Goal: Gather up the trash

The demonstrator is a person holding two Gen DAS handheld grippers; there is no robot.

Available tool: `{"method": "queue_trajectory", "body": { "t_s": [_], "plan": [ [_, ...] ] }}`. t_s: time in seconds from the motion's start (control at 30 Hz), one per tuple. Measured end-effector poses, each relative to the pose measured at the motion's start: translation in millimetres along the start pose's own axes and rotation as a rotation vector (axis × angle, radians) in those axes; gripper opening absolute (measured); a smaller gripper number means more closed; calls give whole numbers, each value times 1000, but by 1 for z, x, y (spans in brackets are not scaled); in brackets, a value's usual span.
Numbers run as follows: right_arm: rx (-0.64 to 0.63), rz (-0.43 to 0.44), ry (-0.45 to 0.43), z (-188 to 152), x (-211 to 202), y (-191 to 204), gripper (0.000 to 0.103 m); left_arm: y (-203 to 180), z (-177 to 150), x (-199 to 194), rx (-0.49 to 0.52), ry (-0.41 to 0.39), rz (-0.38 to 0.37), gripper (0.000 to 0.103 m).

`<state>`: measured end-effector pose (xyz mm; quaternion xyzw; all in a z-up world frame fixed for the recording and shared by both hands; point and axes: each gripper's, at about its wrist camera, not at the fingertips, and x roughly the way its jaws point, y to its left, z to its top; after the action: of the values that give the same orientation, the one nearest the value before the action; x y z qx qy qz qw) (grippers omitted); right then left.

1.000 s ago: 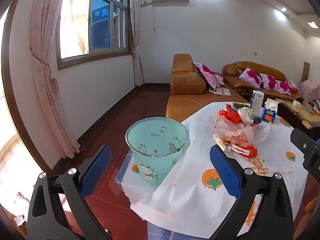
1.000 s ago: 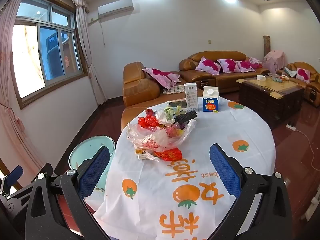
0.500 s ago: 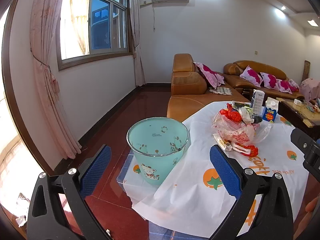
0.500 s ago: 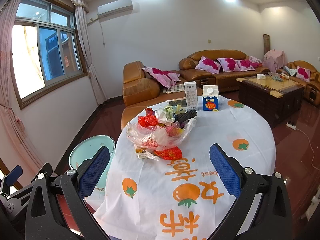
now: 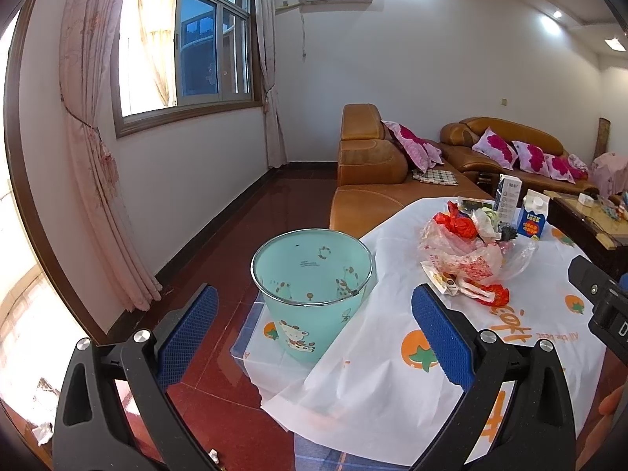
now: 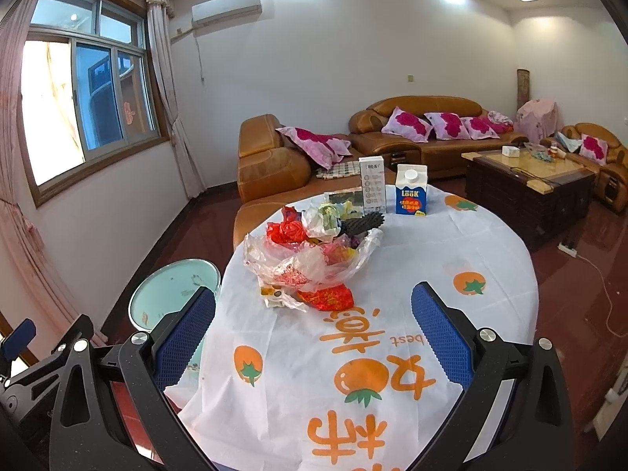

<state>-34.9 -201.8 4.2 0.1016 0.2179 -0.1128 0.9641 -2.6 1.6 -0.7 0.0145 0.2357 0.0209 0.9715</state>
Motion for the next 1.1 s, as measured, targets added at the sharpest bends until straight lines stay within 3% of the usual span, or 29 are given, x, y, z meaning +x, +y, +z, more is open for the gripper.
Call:
{"method": "queue_trajectory", "body": {
  "t_s": [1.1],
  "plan": [
    [1,-3,-3,1,3,-2,98,-7,-1,3,21,15,-7,97]
  ]
}}
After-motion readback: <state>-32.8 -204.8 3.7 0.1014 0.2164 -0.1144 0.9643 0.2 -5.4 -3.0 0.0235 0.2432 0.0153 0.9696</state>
